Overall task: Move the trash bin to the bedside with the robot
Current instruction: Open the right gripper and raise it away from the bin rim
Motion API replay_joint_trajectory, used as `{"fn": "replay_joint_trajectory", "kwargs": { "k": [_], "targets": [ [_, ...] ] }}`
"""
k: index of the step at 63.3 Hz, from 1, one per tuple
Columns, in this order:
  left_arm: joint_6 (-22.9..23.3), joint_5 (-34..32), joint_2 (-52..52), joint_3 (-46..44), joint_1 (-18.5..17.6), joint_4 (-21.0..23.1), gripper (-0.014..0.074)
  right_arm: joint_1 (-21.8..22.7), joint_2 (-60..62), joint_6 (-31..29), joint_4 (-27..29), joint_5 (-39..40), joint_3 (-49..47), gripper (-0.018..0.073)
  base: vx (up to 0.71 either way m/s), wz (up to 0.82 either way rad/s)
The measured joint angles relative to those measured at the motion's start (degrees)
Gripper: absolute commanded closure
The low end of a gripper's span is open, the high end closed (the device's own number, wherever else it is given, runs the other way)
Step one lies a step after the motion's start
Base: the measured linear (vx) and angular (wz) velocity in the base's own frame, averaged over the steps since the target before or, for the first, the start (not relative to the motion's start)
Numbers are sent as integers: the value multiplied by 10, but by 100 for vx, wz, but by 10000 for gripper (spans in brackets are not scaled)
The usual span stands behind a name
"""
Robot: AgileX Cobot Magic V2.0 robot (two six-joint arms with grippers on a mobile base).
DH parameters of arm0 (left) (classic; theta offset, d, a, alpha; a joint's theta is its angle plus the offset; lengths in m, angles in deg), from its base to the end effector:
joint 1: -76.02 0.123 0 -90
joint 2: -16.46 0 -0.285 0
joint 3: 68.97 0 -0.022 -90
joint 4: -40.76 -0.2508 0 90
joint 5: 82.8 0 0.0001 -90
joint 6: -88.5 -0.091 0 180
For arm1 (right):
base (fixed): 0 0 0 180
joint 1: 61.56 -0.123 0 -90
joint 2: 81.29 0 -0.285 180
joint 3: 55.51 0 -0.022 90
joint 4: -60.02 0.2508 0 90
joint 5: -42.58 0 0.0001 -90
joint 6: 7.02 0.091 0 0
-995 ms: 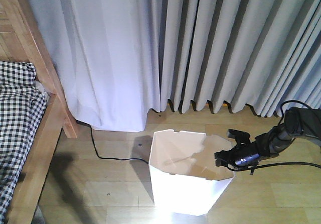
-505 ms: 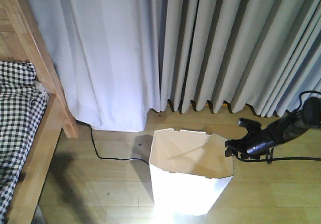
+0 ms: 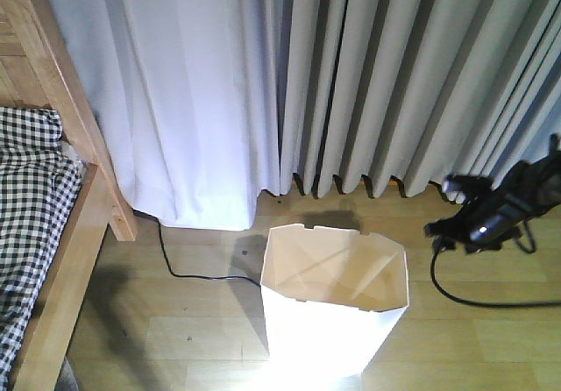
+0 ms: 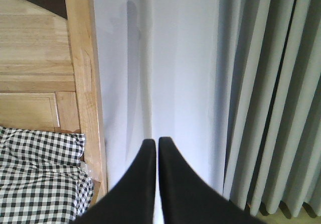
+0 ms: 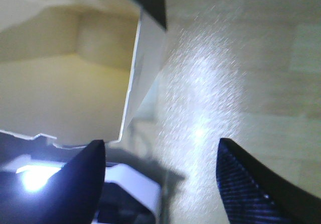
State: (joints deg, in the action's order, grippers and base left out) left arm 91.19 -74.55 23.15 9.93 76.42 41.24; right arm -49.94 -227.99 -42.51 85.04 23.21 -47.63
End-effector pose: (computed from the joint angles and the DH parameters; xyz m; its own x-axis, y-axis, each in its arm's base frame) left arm 0.0561 0.0003 0.1912 -0.0665 -0.0557 -0.9962 -0.0095 0.9984 -0.0552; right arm 0.3726 -0.0636 -0.0269 -0.9871 -0.0024 -0.1603 -0.0201 0.9939 0.1087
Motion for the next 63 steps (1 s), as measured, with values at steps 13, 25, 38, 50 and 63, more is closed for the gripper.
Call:
{"fn": "replay_joint_trajectory", "kwargs": {
  "k": [13, 25, 38, 50, 63],
  "targets": [
    [0, 0, 0, 0, 0, 0, 602, 0, 200, 1, -4, 73, 119, 113, 0, 0],
    [0, 0, 0, 0, 0, 0, 602, 0, 398, 1, -15, 66, 176, 113, 0, 0],
    [0, 0, 0, 0, 0, 0, 602, 0, 601, 1, -26, 23, 186, 113, 0, 0],
    [0, 0, 0, 0, 0, 0, 602, 0, 761, 1, -27, -32, 186, 113, 0, 0],
    [0, 0, 0, 0, 0, 0, 602, 0, 888, 1, -17, -40, 210, 113, 0, 0]
  ]
}}
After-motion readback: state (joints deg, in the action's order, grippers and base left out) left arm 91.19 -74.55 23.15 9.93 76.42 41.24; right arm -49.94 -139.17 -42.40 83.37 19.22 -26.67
